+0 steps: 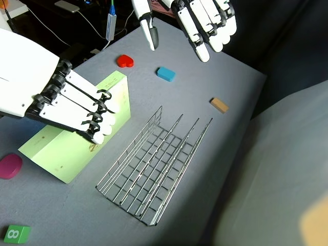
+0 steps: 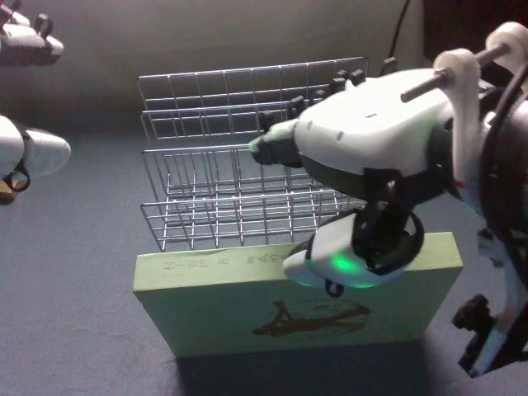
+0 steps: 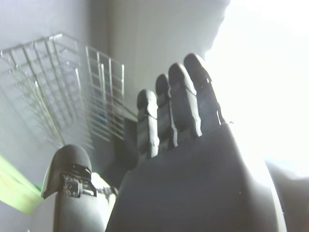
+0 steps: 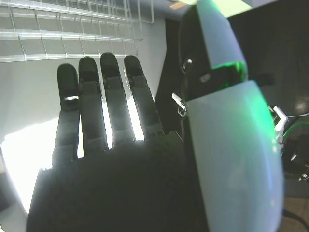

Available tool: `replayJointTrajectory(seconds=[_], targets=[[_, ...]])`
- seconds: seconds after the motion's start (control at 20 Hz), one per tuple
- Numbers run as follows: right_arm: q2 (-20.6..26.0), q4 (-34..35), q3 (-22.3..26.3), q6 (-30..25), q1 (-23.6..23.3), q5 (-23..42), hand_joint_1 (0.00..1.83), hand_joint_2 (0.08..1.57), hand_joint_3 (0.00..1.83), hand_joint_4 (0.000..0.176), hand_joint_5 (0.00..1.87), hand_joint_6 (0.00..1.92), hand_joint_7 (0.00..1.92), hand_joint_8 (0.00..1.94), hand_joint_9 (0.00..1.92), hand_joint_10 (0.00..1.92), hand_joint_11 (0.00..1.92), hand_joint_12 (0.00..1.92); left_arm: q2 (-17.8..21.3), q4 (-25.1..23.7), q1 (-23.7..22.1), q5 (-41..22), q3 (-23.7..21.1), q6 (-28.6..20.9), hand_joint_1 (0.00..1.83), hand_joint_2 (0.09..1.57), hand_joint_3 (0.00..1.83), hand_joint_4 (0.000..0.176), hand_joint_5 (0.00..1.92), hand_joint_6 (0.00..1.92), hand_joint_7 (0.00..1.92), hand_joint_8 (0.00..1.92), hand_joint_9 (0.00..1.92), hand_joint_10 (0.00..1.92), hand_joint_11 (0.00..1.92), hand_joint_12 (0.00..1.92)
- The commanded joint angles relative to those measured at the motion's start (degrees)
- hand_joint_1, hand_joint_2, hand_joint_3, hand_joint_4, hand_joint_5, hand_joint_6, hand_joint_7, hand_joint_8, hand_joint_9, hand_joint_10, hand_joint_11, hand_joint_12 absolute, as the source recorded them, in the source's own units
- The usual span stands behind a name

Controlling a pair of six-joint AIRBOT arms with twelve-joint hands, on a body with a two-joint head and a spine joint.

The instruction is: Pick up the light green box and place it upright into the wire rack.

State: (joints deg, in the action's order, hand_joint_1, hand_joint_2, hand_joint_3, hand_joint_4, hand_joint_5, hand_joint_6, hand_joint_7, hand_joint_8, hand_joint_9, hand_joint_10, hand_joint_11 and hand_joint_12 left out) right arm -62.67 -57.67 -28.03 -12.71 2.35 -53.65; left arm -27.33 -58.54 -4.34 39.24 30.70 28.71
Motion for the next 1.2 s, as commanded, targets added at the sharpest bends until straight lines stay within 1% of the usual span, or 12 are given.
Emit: replayJointTrajectory(seconds=[0.0,0.1,0.2,0.3,0.55,0.7,0.75,0.85,1.0,1.05,1.1,1.15], targets=[[-0.42,-3.83,-0.17,-0.04,-0.82,1.84,0.79,1.08,0.00,0.000,0.20,0.00,0.22,0.00,0.22,0.00,0.00,0.68,0.22,-3.94,-1.39,-3.00,0.21,1.23,0.13,1.21,0.00,0.055,0.24,0.00,0.24,0.01,0.21,0.00,0.00,0.59],[-2.01,-2.11,-1.13,0.35,-0.72,1.77,0.81,1.09,0.00,0.000,0.19,0.00,0.19,0.00,0.19,0.00,0.00,0.67,0.28,-3.58,-1.88,-2.82,0.69,2.88,0.13,1.21,0.00,0.055,0.24,0.00,0.24,0.01,0.21,0.00,0.00,0.59],[-4.32,-0.04,-2.81,1.23,-0.48,1.03,0.81,1.08,0.00,0.000,0.19,0.00,0.19,0.00,0.19,0.00,0.00,0.66,0.45,-1.13,-2.31,-2.64,1.32,6.32,0.13,1.21,0.00,0.052,0.24,0.00,0.24,0.00,0.21,0.00,0.00,0.57],[-6.88,-0.03,-4.82,1.16,0.33,0.47,0.81,1.08,0.00,0.000,0.21,0.01,0.21,0.01,0.21,0.01,0.00,0.73,0.71,-0.43,-3.01,-2.36,1.59,8.10,0.14,1.21,0.00,0.052,0.24,0.00,0.24,0.00,0.21,0.00,0.00,0.57],[-11.67,-0.02,-8.56,0.86,2.86,-0.46,0.82,1.05,0.00,0.000,0.24,0.01,0.22,0.00,0.21,0.00,0.00,0.79,1.02,0.14,-2.96,-2.28,1.65,8.83,0.17,1.20,0.00,0.050,0.26,0.01,0.23,0.00,0.21,0.00,0.00,0.56],[-12.38,0.36,-8.84,0.25,3.45,-0.79,0.82,1.05,0.00,0.000,0.26,0.01,0.23,0.00,0.20,0.00,0.00,0.76,1.03,0.15,-3.09,-2.49,1.77,8.83,0.17,1.20,0.00,0.049,0.26,0.01,0.23,0.00,0.21,0.00,0.00,0.56],[-12.39,1.78,-8.84,-0.18,3.47,-0.79,0.82,1.05,0.00,0.000,0.26,0.01,0.23,0.00,0.20,0.00,0.00,0.73,1.02,0.15,-3.15,-2.47,1.75,8.82,0.18,1.20,0.00,0.049,0.26,0.00,0.23,0.00,0.21,0.00,0.00,0.57],[-12.40,2.32,-8.81,-1.54,3.62,-0.96,0.82,1.04,0.00,0.000,0.25,0.00,0.24,0.00,0.21,0.00,0.00,0.74,1.02,0.36,-3.16,-2.30,1.67,8.82,0.17,1.20,0.00,0.049,0.26,0.00,0.24,0.00,0.22,0.00,0.00,0.61],[-12.41,2.32,-8.78,-2.74,3.95,-1.24,0.83,1.05,0.00,0.000,0.27,0.01,0.27,0.01,0.26,0.01,0.00,0.89,1.01,0.77,-3.50,-2.24,1.68,8.82,0.16,1.20,0.00,0.050,0.25,0.00,0.26,0.00,0.24,0.00,0.00,0.64],[-12.41,2.30,-8.76,-2.74,4.00,-1.24,0.83,1.05,0.00,0.000,0.27,0.01,0.27,0.01,0.26,0.01,0.00,0.89,1.00,0.93,-3.63,-2.21,1.68,8.82,0.16,1.20,0.00,0.050,0.25,0.00,0.26,0.00,0.24,0.00,0.00,0.64],[-12.42,1.96,-8.76,-2.89,4.12,-1.24,0.85,1.07,0.01,0.000,0.31,0.01,0.32,0.01,0.32,0.02,0.00,1.03,1.00,1.13,-3.65,-2.16,1.64,8.82,0.16,1.20,0.00,0.050,0.25,0.00,0.26,0.00,0.24,0.00,0.00,0.64],[-12.42,1.27,-8.75,-3.10,4.30,-1.24,0.85,1.07,0.01,0.000,0.31,0.01,0.32,0.01,0.32,0.02,0.00,1.03,1.00,1.16,-3.65,-2.13,1.60,8.82,0.16,1.20,0.00,0.050,0.25,0.00,0.26,0.00,0.24,0.00,0.00,0.64]])
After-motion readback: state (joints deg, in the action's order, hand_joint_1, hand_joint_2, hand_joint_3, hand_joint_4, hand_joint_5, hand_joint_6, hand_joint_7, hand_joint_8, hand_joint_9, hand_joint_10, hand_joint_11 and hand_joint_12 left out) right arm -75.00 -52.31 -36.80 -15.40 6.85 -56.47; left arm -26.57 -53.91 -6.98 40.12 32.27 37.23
